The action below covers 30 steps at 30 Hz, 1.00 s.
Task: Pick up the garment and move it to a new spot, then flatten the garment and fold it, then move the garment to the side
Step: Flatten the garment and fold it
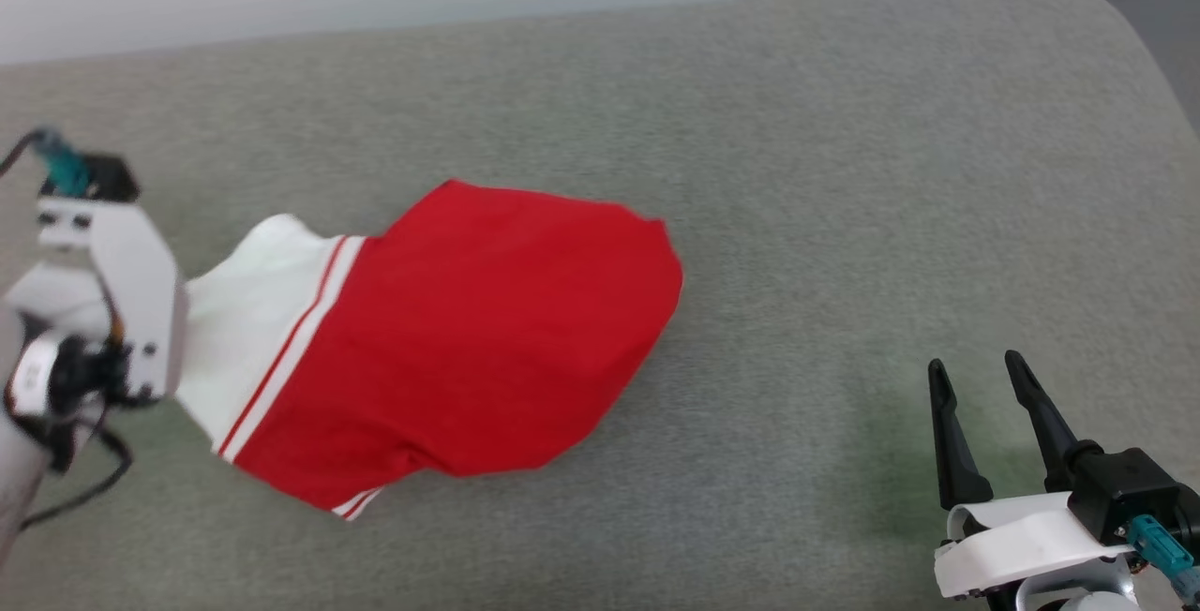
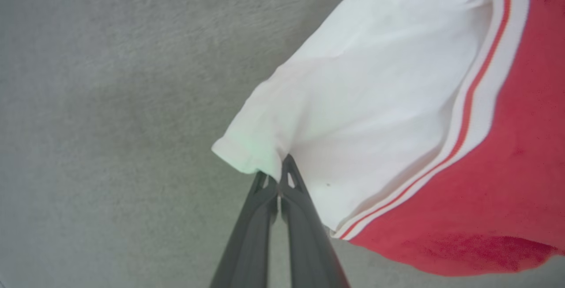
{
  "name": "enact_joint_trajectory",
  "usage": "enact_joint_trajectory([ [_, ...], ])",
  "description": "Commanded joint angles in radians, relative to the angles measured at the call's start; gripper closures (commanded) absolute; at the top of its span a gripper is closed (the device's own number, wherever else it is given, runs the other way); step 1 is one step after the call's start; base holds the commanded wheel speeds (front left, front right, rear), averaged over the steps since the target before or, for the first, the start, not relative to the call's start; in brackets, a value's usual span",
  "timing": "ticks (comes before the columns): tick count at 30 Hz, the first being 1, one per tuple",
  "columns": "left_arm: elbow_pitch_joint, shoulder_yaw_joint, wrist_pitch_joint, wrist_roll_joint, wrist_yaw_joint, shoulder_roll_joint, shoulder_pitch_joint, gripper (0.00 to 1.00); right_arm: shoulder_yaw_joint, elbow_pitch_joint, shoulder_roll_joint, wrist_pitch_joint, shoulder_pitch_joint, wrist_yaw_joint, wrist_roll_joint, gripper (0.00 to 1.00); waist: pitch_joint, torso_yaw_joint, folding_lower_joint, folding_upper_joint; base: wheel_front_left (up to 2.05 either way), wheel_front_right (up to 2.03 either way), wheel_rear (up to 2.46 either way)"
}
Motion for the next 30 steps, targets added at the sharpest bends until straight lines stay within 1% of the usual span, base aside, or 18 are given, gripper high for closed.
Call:
enact_joint_trajectory([
  [1, -0.001, 0.000, 0.005, 0.000, 0.008, 0.011, 0.040, 1.00, -0.005, 0.003, 0.002, -0.001, 0.013, -0.001, -0.006, 0.00, -0.023, 0.034, 0.0000, -0.0001, 0.00, 0.00, 0.00],
  [5, -0.013, 0.016, -0.020, -0.022, 0.021, 0.015, 0.082, 1.00, -0.006, 0.005, 0.002, -0.001, 0.017, -0.001, -0.011, 0.00, -0.025, 0.051, 0.0000, -0.0001, 0.00, 0.00, 0.00],
  [9, -0.005, 0.026, -0.071, -0.047, 0.017, -0.004, 0.137, 1.00, 0.001, 0.011, 0.002, -0.001, 0.014, -0.001, -0.017, 0.00, -0.025, 0.063, 0.0000, -0.0001, 0.00, 0.00, 0.00],
  [12, 0.010, 0.023, -0.095, -0.046, 0.014, -0.011, 0.157, 1.00, 0.006, 0.018, 0.002, -0.001, 0.009, -0.001, -0.020, 0.00, -0.028, 0.064, 0.0000, -0.0001, 0.00, 0.00, 0.00],
  [14, 0.025, 0.024, -0.100, -0.053, 0.023, -0.019, 0.171, 1.00, 0.009, 0.023, 0.002, -0.001, 0.007, -0.001, -0.021, 0.00, -0.032, 0.063, 0.0000, -0.0001, 0.00, 0.00, 0.00],
  [25, 0.060, 0.034, -0.137, -0.069, 0.009, -0.026, 0.183, 1.00, 0.008, 0.030, 0.002, -0.001, 0.021, -0.001, -0.013, 0.00, -0.049, 0.045, 0.0000, -0.0001, 0.00, 0.00, 0.00],
  [30, 0.054, 0.037, -0.145, -0.072, 0.010, -0.029, 0.174, 1.00, 0.004, 0.034, 0.002, -0.001, 0.025, -0.001, -0.008, 0.00, -0.053, 0.042, 0.0000, -0.0001, 0.00, 0.00, 0.00],
])
